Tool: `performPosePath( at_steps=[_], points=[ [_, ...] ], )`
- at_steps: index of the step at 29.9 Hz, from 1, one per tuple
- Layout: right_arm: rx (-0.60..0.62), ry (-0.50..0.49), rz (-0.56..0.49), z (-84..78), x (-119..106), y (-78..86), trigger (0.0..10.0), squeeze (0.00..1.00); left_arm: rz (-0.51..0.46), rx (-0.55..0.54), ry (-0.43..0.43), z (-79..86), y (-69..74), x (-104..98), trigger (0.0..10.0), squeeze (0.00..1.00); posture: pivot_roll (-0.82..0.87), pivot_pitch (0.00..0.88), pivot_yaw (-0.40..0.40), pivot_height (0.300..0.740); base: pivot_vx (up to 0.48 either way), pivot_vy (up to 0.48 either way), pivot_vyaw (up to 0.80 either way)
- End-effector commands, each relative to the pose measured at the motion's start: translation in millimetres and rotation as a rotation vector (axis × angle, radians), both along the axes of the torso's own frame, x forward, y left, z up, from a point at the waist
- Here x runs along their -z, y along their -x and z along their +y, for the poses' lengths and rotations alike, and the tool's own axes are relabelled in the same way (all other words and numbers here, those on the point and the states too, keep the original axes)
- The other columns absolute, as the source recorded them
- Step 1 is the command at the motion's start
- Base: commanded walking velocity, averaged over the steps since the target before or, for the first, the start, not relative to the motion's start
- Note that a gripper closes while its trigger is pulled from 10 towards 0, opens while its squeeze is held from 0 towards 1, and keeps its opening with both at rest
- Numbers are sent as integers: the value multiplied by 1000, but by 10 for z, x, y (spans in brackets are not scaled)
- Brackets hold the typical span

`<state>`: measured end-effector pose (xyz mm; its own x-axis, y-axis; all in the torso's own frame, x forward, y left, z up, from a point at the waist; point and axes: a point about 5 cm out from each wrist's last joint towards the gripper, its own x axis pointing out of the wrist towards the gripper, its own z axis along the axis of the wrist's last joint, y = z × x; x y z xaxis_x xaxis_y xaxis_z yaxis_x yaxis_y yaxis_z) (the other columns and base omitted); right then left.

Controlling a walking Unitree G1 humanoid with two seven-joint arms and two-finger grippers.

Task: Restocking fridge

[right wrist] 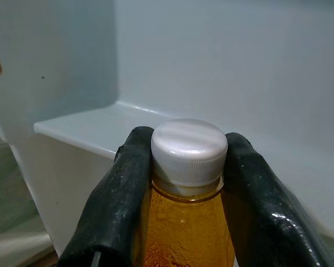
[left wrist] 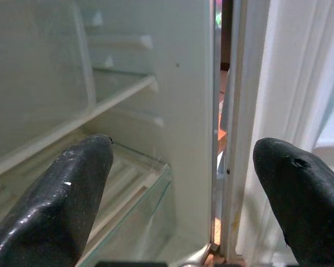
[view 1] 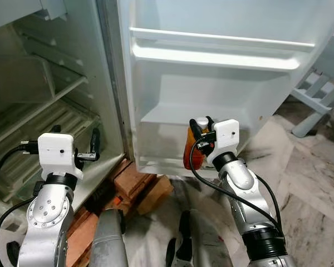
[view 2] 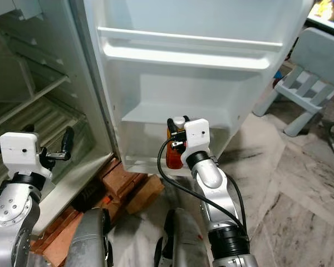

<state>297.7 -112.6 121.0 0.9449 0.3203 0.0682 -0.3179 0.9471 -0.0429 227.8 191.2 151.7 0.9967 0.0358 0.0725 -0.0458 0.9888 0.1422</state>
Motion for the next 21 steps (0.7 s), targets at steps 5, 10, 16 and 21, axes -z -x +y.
performPosePath(
  at_steps=[5,10,16,21],
  points=[
    [-8,17,-40,20,-85,-45,10000,0,26,-5,-4,-6,59,-5,10000,0,183,201,-86,571,0,0,0],
    [-31,45,-87,43,-163,-132,10000,0,30,0,-4,-14,79,-23,10000,0,192,218,-77,571,0,0,0],
    [-53,197,-216,82,-318,-345,10000,0,41,8,-9,-20,112,-38,10000,0,212,238,-67,571,0,0,0],
    [-50,273,-264,71,-335,-439,10000,0,49,3,-18,-4,163,-61,10000,0,239,267,-62,571,0,0,0]
  ],
)
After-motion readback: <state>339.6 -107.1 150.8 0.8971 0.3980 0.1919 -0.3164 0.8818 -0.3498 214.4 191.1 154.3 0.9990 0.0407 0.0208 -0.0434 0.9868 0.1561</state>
